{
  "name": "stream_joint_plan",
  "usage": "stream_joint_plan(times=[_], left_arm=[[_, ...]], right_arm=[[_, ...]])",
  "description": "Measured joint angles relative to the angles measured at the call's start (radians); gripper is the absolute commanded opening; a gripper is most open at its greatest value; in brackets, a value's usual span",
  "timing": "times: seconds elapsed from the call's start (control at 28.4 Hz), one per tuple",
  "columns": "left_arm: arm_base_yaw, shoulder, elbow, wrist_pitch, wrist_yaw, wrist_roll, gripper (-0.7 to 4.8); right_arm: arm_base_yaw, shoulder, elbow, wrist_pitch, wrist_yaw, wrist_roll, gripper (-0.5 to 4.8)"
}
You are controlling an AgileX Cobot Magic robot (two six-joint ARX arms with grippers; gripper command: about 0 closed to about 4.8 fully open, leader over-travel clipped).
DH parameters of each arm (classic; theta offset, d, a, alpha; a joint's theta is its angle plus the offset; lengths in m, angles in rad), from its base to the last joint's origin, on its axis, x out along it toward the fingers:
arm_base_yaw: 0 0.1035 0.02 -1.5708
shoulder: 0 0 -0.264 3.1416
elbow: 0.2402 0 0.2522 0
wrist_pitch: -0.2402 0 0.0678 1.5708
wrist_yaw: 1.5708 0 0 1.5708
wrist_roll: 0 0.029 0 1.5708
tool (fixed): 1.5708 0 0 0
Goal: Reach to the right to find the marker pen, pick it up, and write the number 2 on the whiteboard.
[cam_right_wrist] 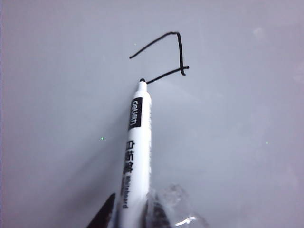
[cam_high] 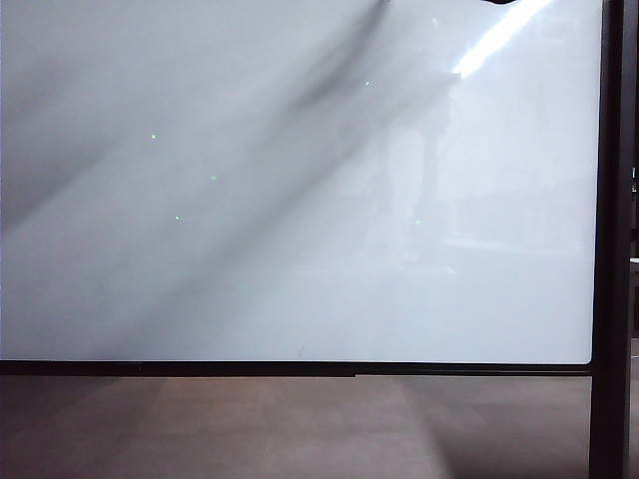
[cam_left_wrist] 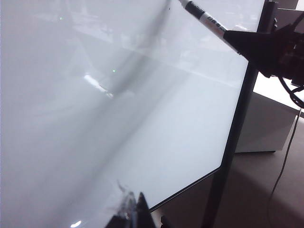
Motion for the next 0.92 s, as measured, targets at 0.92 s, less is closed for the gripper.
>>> stream_joint_plan(times=[0.92], left_arm=[[0.0, 0.0, 0.0, 0.0, 0.0, 0.0, -0.05]], right_arm=[[0.0, 0.004, 0.0, -0.018, 0.023, 0.0, 0.45]])
